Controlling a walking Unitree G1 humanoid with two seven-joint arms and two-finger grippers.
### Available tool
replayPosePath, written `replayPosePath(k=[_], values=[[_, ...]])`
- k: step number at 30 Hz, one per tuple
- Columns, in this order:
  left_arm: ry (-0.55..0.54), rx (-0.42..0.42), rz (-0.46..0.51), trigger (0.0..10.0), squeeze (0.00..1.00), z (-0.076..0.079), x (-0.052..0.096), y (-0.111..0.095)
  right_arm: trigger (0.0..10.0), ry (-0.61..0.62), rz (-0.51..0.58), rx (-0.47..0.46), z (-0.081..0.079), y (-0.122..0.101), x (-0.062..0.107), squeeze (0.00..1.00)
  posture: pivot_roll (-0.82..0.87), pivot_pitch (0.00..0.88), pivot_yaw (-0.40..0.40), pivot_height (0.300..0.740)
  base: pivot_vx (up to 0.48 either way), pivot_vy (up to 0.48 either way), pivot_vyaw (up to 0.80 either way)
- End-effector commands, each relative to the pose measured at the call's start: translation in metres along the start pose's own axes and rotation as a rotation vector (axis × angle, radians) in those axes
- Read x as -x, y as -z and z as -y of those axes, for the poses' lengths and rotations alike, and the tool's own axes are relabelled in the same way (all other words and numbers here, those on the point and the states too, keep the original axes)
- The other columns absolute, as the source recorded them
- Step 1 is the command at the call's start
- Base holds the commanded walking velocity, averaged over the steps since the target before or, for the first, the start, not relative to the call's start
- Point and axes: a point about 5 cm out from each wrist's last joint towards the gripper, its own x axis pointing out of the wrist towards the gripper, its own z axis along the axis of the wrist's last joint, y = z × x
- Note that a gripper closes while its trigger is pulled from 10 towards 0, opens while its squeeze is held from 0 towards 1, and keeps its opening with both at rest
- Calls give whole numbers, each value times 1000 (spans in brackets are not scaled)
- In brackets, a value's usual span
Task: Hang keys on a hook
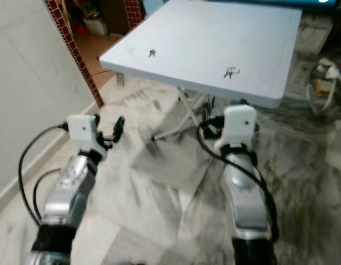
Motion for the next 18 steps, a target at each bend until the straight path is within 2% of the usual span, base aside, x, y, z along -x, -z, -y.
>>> replayPosePath(k=[1, 11, 15, 18], values=[[-23, -20, 8, 10000, 0, -11, 1, -4, 10000, -21, 32, -17, -9, -8, -3, 0, -91, 154, 97, 740, 465, 0, 0], [-35, -17, -2, 10000, 0, -12, 1, -2, 10000, -27, 31, -16, -10, -8, -2, 0, -89, 155, 96, 740, 446, 0, 0], [-58, -16, -7, 10000, 0, -13, 2, 0, 10000, -35, 28, -13, -11, -8, -2, 0, -88, 155, 93, 740, 0, 0, 0], [-91, -48, -12, 10000, 0, -16, 3, 0, 10000, -37, 30, -11, -11, -8, -1, 0, -86, 163, 87, 740, 0, 0, 0]])
